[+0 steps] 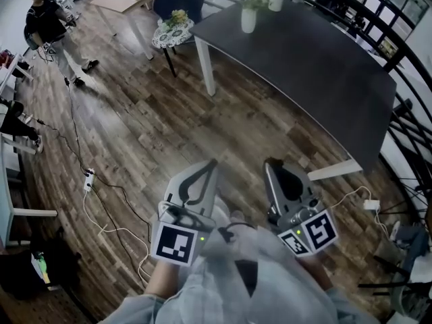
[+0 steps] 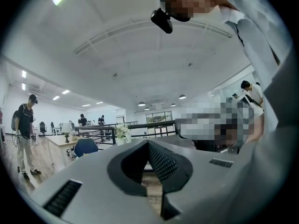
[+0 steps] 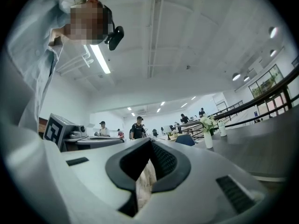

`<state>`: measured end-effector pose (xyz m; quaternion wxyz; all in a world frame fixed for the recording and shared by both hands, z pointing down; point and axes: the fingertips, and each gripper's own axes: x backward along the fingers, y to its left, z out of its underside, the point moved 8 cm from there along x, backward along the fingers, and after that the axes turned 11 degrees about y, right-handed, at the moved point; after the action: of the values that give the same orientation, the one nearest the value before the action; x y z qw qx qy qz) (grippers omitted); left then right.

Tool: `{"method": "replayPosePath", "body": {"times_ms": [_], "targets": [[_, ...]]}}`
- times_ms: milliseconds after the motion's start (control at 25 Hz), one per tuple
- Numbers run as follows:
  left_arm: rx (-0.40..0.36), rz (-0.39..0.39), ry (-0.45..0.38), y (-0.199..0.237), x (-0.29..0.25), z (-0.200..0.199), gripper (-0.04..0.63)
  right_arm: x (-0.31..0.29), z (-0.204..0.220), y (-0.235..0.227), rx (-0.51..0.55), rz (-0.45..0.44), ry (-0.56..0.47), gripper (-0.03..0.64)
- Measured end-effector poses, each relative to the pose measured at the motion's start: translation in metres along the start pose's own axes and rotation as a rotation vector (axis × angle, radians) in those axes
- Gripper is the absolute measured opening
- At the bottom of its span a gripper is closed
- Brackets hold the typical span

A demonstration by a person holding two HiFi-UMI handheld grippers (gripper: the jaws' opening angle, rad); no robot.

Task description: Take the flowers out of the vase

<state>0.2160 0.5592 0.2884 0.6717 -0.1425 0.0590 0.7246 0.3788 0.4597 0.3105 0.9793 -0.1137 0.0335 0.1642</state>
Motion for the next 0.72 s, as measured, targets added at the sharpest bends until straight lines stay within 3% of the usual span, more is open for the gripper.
{"method": "replayPosePath", "body": {"times_ms": [400, 720], "targets": [[0.006, 0.045, -0.027, 0.025, -0.028, 0.002, -0.002, -0.03, 0.0, -0.014, -0.003, 0.039, 0.001, -0.002], [0.013, 0.075, -0.012, 0.083, -0.068, -0.002, -0.002, -0.094, -0.013, -0.031, 0.003, 0.048, 0.014, -0.002]]}}
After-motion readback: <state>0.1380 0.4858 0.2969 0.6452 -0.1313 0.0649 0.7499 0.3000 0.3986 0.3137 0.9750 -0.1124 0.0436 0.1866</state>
